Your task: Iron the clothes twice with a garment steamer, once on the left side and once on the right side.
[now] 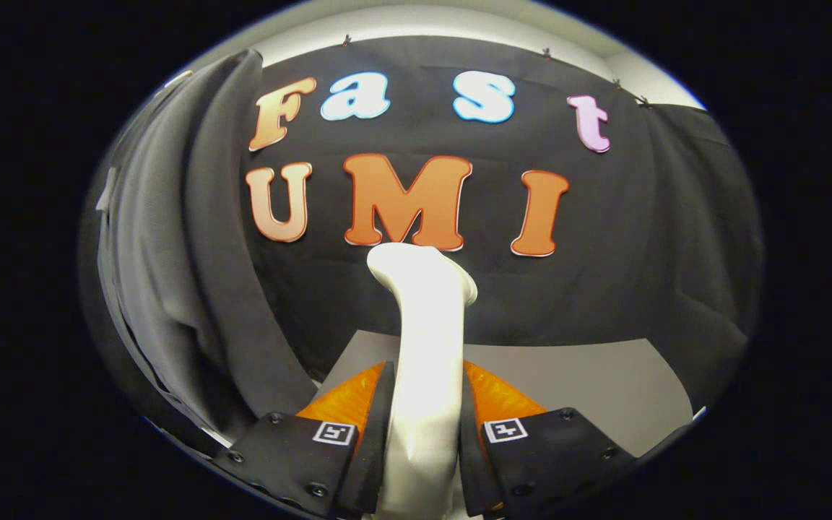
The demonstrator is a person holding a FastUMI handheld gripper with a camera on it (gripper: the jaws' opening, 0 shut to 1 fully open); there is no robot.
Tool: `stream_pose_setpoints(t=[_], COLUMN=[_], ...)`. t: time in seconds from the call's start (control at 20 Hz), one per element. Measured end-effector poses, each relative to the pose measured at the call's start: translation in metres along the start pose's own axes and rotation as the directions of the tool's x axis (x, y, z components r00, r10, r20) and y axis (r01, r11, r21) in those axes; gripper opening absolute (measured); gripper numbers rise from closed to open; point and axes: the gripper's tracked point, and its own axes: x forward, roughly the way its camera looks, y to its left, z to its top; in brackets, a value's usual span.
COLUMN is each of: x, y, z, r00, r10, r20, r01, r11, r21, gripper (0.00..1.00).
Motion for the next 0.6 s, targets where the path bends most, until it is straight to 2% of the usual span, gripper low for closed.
stream_pose_setpoints(t=[0.35,0.6], x=[-0.136,-0.216], y=[0.019,0.031], z=[0.014,0.011], r00=[0.978,0.937], r10=[-0.031,-0.099], r20=[0.206,0.335], r01=[0.026,0.086], r11=[0.999,0.995], r21=[0.027,0.055], gripper=[0.50,0.51])
